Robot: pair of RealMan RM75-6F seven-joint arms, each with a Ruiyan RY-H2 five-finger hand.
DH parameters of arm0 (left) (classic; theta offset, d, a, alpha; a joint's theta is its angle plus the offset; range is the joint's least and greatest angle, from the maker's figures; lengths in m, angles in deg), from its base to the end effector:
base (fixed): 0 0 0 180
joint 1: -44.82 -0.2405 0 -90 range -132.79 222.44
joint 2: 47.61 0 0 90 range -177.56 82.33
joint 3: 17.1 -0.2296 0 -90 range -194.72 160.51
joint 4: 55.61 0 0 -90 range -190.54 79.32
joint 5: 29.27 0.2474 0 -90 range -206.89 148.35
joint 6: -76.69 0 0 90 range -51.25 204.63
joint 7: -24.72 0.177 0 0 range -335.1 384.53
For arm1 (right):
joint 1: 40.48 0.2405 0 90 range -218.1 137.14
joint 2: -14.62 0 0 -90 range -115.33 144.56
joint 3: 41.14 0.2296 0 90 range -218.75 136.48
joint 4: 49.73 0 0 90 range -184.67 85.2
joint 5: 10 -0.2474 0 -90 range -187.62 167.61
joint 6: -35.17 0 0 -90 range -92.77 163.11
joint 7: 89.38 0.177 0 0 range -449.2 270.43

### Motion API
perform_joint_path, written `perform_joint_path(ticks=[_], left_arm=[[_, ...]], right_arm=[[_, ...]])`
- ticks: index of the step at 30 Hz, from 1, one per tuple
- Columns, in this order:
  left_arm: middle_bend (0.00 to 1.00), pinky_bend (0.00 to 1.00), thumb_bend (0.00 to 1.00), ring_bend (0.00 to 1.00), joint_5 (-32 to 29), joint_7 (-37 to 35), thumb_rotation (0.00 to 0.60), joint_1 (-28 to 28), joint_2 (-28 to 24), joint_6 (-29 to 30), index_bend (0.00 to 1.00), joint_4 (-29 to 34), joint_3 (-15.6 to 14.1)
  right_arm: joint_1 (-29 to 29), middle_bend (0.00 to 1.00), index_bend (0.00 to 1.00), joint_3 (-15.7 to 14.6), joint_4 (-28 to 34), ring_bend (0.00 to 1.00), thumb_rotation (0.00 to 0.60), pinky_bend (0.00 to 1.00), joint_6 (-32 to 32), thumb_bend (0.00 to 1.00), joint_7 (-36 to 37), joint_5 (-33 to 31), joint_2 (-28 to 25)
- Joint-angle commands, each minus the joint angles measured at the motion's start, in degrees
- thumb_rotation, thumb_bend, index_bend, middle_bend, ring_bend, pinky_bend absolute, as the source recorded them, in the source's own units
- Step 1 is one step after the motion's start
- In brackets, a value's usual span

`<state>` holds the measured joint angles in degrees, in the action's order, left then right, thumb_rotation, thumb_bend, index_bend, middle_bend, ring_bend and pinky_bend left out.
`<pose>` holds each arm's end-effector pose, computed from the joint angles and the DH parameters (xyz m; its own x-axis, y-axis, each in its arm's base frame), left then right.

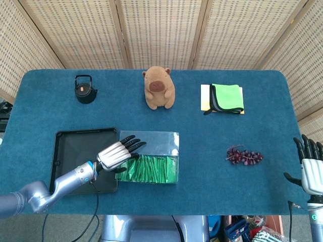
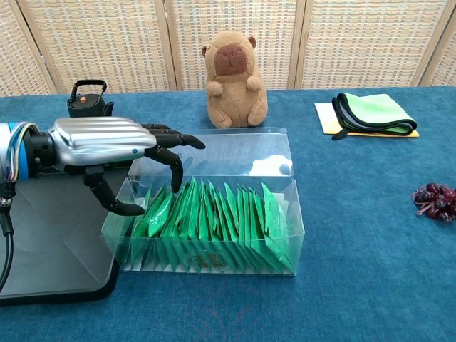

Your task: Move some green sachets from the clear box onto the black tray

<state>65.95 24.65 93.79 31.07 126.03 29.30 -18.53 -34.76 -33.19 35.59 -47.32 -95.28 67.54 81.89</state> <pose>-0.1138 0.3206 -0.0690 0.6787 0.2369 0.6952 0.5580 -0.7818 -0.2782 -0.3374 -0.2414 0.1307 0.5212 0.0396 0.8525 -0.8476 0.1408 0.5116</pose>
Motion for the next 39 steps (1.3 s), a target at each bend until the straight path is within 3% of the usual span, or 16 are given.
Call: perform_joint_path(ticks=[1, 12, 26, 39], left_arm=[[0.0, 0.0, 0.32, 0.0, -0.11, 0.45, 0.6, 0.09, 0.15, -0.25, 0.39, -0.25, -0.15], [0.0, 0.0, 0.36, 0.0, -0.42, 1.09, 0.6, 0.14, 0.67, -0.39, 0.46, -0.4, -0.5], [0.0, 0.0, 0.42, 0.0, -0.77, 1.16, 0.6, 0.08, 0.97, 0.08, 0.69, -0.7, -0.87], [0.0, 0.0, 0.47, 0.0, -1.26, 0.98, 0.6, 0.25, -0.52, 0.27, 0.72, 0.94, -0.79]], right_arm=[[0.01, 0.0, 0.0, 0.01, -0.04, 0.0, 0.6, 0.0, 0.07, 0.0, 0.07, -0.07, -0.01], [0.03, 0.0, 0.0, -0.02, -0.04, 0.0, 0.6, 0.0, 0.15, 0.0, 0.17, -0.11, -0.07], [0.16, 0.0, 0.0, -0.05, 0.0, 0.0, 0.6, 0.0, 0.52, 0.0, 0.27, -0.31, -0.16], [0.15, 0.0, 0.0, -0.19, 0.14, 0.0, 0.6, 0.0, 0.55, 0.0, 0.42, -0.22, -0.25]])
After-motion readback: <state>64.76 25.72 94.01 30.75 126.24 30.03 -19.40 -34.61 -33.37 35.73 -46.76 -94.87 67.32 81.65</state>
